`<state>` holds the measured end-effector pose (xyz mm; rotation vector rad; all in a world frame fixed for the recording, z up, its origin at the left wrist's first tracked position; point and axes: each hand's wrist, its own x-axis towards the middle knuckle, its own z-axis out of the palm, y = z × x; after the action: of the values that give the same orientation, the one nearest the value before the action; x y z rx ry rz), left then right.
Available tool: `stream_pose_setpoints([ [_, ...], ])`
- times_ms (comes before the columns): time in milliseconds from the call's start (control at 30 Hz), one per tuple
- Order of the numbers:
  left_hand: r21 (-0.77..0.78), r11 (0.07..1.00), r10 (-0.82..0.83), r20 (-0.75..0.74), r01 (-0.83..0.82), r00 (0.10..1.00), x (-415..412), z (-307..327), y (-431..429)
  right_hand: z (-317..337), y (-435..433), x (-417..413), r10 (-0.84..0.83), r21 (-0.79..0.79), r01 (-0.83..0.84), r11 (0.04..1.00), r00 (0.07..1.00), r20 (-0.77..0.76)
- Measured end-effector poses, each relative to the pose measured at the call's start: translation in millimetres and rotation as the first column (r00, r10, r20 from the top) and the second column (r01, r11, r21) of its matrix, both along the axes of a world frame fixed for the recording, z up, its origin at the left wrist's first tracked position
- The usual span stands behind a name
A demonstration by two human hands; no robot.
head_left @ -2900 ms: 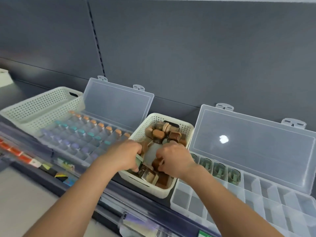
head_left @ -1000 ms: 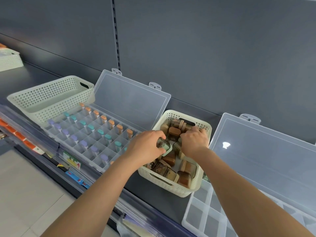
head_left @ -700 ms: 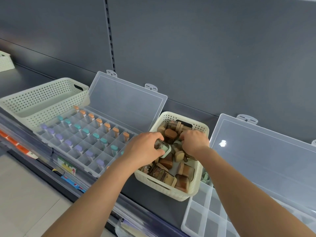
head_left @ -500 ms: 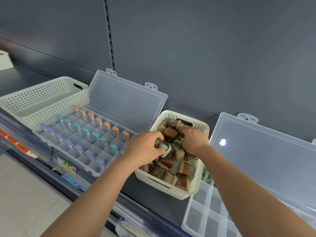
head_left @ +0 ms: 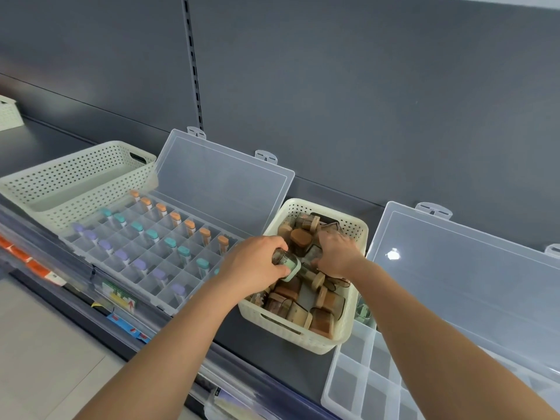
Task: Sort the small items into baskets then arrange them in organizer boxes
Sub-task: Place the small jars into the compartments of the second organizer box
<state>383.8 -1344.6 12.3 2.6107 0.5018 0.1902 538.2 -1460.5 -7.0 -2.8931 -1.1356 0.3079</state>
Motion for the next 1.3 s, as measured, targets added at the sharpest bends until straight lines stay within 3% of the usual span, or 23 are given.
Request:
stream_pose_setpoints([
  [200, -0.001, 1.0, -0.007, 0.007, 0.007, 1.0, -0.1, 0.4, 0.2, 8.5, -8.7, -2.5, 0.047, 0.067, -0.036, 0.997, 0.983, -0.176],
  [467, -0.131, 0.991, -0.007, 0.061, 0.015, 0.998, 2.8, 0.2, 2.2, 14.9, -21.4, -5.1, 0.214, 0.132, -0.195, 0.972, 0.966, -0.147],
  [600, -0.208, 0.978, -0.021, -0.006, 0.02, 1.0, 5.7, 0.3, 5.7, 12.4, -22.3, -9.0, 0.222, 0.135, -0.207, 0.969, 0.969, -0.111],
  [767, -0.259, 0.966, -0.019, 0.008, 0.02, 1.0, 8.4, 2.1, 7.9, 11.1, -26.3, -10.6, 0.158, 0.211, -0.133, 0.968, 0.982, -0.102],
  [833, -0.264, 0.964, -0.01, 0.022, 0.015, 1.0, 8.7, 3.5, 7.1, 10.3, -29.7, -11.7, 0.125, 0.311, -0.081, 0.947, 0.984, -0.123],
  [1000, -0.258, 0.966, -0.001, 0.085, 0.023, 0.996, 13.7, 9.7, 2.7, 22.0, -40.8, -11.7, 0.106, 0.554, 0.075, 0.829, 0.952, -0.288],
  [1167, -0.234, 0.971, -0.01, 0.16, 0.048, 0.987, 28.1, 21.0, -12.0, 38.3, -60.5, -16.4, 0.116, 0.695, 0.343, 0.632, 0.845, -0.523],
  [1300, -0.234, 0.966, -0.062, 0.214, 0.113, 0.975, 42.9, 31.3, -33.1, 46.6, -88.4, -17.0, 0.015, 0.724, 0.303, 0.619, 0.918, -0.397],
])
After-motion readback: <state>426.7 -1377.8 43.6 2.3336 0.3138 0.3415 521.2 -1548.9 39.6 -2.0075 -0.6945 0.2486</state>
